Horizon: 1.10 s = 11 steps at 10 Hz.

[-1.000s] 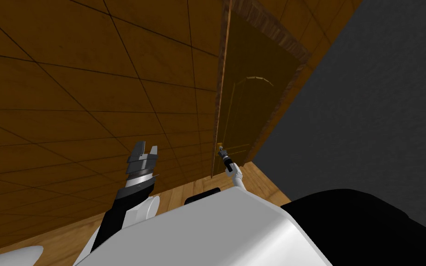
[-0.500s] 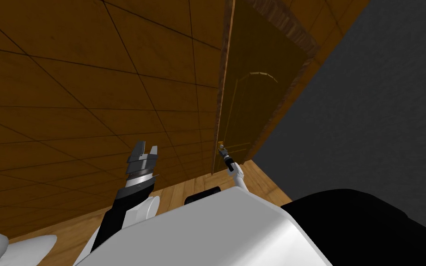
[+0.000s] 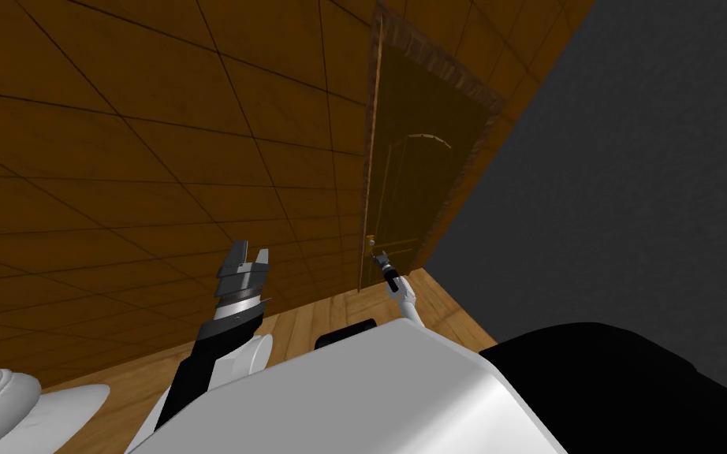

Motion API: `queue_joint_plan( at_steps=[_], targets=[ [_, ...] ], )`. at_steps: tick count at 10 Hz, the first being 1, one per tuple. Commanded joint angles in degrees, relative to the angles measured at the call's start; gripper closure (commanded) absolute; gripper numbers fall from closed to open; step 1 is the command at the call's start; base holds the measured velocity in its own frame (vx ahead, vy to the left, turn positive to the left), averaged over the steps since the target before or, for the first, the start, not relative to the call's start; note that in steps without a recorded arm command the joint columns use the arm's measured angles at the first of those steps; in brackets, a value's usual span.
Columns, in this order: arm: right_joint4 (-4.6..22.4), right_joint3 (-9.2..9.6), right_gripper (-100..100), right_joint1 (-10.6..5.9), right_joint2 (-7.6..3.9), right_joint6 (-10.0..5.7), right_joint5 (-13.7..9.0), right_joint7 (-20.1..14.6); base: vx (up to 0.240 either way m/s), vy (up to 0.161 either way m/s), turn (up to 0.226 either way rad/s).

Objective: Pull the door open

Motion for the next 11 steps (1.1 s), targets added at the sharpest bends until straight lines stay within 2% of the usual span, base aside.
queue_joint_plan(
  at_steps=[1,2,9,10,11],
  targets=[
    [0.0,0.0,-100,0.0,0.0,0.0,0.0,0.0,-0.087,-0.049,-0.003],
    [0.52,-1.15,-100,0.2,-1.56,-0.83,-0.64,-0.34,0.08,0.036,0.108],
    [2.54,-5.59,-100,0.94,-5.42,-4.02,-3.14,-1.56,0.201,0.06,0.082],
    [1.84,-4.92,-100,1.11,-5.32,-3.28,-2.83,-1.96,0.087,0.024,0.008],
    [1.84,-4.92,100,1.11,-5.32,-3.28,-2.83,-1.96,-0.019,-0.003,-0.021]
  ],
)
